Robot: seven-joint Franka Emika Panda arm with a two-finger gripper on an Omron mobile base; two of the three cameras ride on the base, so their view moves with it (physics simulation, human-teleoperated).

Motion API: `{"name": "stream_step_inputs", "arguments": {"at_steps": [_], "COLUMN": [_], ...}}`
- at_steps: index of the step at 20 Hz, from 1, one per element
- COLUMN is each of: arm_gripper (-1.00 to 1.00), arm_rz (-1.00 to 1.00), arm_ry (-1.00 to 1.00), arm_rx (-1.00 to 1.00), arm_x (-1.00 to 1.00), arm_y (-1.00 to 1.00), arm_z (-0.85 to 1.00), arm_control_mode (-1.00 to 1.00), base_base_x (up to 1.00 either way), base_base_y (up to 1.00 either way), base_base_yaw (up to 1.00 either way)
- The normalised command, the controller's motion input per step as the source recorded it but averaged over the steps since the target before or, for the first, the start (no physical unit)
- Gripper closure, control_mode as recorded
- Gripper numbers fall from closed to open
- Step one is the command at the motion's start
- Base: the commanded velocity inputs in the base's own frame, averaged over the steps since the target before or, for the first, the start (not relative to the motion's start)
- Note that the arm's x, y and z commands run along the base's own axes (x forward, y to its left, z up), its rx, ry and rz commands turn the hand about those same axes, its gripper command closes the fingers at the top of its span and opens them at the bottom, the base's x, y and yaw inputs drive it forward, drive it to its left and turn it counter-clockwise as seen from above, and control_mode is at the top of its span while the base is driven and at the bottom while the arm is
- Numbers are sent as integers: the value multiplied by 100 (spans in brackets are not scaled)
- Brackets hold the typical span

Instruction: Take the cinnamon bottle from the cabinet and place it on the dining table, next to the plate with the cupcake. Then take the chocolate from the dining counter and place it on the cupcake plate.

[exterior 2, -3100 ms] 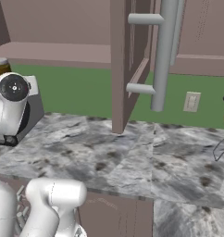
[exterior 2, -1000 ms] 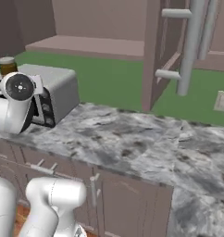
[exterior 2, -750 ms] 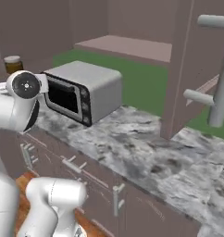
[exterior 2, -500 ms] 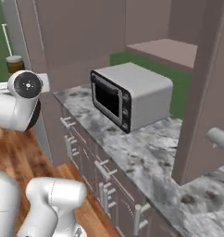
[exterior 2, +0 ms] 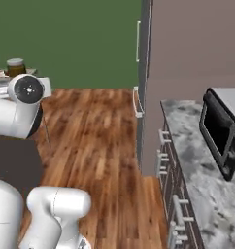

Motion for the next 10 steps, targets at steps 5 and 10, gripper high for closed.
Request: {"name": "stream_step_inputs", "arguments": {"at_steps": [5, 10], "arm_gripper": [100, 100], "arm_rz": [0, 0], "arm_ry": [0, 0], "arm_rx": [0, 0], "arm_x": [0, 0], "arm_y": [0, 0], "arm_z": [0, 0], "arm_control_mode": [100, 100], "base_base_x": [1, 17], "base_base_y": [5, 7], "base_base_yaw": [84, 69]}}
